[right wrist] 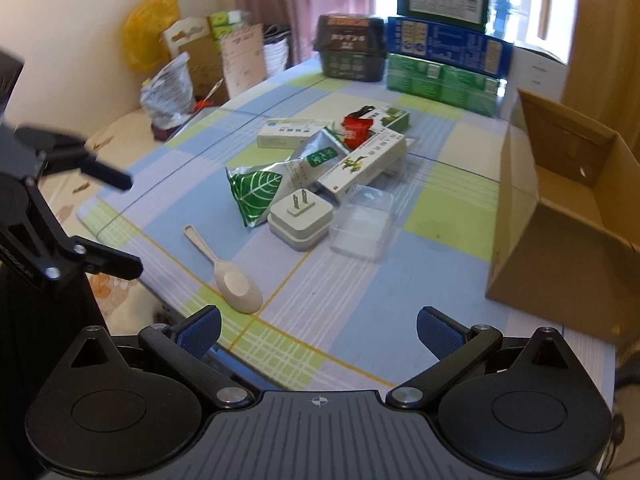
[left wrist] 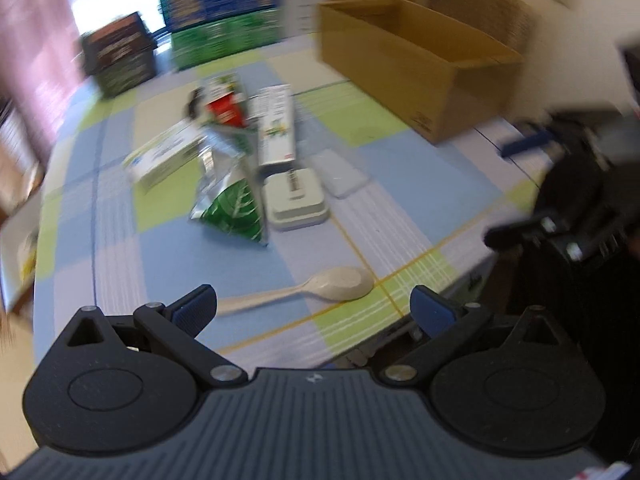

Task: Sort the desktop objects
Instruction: 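Grasp the white spoon handle with the left gripper while the right gripper approaches the white plug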

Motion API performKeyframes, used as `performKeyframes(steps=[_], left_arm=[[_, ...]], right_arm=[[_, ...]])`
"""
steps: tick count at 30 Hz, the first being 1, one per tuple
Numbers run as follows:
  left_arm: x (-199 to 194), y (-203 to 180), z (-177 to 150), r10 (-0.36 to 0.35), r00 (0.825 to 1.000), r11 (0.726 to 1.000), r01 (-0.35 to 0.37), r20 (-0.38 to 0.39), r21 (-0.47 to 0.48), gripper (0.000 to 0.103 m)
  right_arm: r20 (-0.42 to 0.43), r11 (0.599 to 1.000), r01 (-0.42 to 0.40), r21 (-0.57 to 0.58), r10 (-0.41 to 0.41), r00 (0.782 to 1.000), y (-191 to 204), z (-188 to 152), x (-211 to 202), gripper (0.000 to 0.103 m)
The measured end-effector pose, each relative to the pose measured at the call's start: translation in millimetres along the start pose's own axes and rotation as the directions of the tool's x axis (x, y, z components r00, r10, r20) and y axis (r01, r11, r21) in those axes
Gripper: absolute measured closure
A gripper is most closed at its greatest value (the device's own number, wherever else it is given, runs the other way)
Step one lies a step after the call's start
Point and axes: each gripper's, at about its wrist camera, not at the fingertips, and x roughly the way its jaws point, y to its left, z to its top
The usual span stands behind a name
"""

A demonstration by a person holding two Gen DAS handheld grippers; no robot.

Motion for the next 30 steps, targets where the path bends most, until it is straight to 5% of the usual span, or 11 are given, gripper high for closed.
performKeyframes(steps=[9,18,22,25,30], left_arm=[[16.9,18.7,16.7,-0.116,0.992,0.936,0.125,-0.047,0.329,0.015],[57.6,17.8,15.4,-0.183,0.965,0.775,0.260,-0.189,0.577,0.033],[79.5,14.8,8.7,-0.194,0.951,0.714,0.305,-0.240,0.630,0.054],[94.2,15.6,4.0,-0.200,0.941,0.680,0.335,-0.274,0.653,0.059],[111.2,20.7,1.9,-0.233,0.922,0.652,0.384,-0.309,0.654,0.070]], right_arm=[[-0.049,0.980,-0.093,-0.178,0.086,0.995,-4.0,21.3,30.2,0.002],[-0.105,0.928,-0.155,-0.339,0.127,0.986,-0.9,38.7,63.1,0.002],[-0.131,0.912,-0.172,-0.373,0.132,0.983,-2.3,44.4,77.6,0.002],[-0.153,0.897,-0.189,-0.400,0.138,0.979,-2.7,46.3,88.1,0.002],[-0.180,0.880,-0.196,-0.432,0.129,0.975,-2.6,48.0,104.1,0.002]])
